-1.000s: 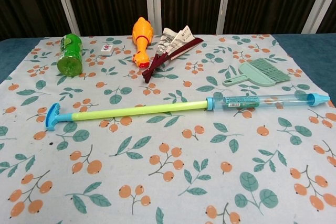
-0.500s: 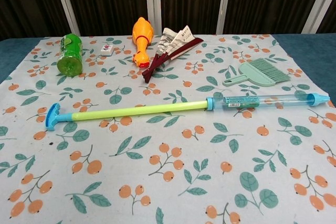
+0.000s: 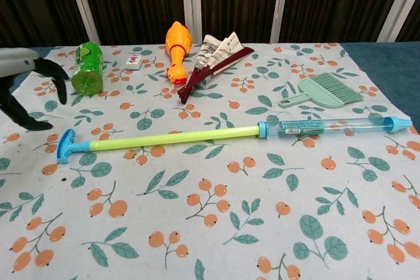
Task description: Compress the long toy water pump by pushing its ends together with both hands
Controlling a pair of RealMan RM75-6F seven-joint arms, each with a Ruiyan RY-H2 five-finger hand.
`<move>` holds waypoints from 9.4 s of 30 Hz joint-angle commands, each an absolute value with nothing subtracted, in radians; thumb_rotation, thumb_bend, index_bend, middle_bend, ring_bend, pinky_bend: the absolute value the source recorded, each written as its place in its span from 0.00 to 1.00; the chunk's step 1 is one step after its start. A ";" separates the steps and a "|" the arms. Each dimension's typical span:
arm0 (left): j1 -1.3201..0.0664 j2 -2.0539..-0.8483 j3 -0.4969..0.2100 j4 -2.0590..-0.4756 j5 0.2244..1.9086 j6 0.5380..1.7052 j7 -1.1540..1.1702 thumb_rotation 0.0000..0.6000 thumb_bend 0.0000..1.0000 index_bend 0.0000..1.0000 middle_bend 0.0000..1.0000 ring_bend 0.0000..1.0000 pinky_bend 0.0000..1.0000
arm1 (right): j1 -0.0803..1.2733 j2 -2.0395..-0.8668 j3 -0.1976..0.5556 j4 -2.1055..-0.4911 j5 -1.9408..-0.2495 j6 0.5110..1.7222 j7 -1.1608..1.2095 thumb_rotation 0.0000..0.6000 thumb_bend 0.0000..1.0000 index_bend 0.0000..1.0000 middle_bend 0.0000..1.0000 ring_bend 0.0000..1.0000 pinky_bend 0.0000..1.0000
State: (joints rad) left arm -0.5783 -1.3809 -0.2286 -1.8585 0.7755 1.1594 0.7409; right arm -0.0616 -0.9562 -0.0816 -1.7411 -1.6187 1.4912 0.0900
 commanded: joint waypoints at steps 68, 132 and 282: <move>-0.740 -1.620 -0.172 -1.671 0.594 1.256 0.860 1.00 0.51 0.57 0.17 0.00 0.05 | -0.003 -0.940 -0.058 -1.800 -1.612 1.434 0.131 1.00 0.33 0.00 0.00 0.00 0.00; -0.776 -1.459 -0.133 -1.828 0.581 1.268 0.879 1.00 0.51 0.60 0.17 0.00 0.05 | 0.612 -1.441 0.140 -1.561 -0.644 1.097 -0.649 1.00 0.33 0.38 0.00 0.00 0.00; -0.444 -1.143 0.170 -2.027 1.301 1.509 0.339 1.00 0.24 0.05 0.00 0.00 0.02 | 0.395 -1.075 -0.043 -2.028 -1.106 1.330 -0.319 1.00 0.35 0.00 0.00 0.00 0.00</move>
State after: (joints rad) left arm -0.5594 -1.2814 0.0525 -2.0704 1.1080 1.4619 0.5111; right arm 0.4678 -1.1584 0.0084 -2.0151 -1.0055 1.2976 -0.4150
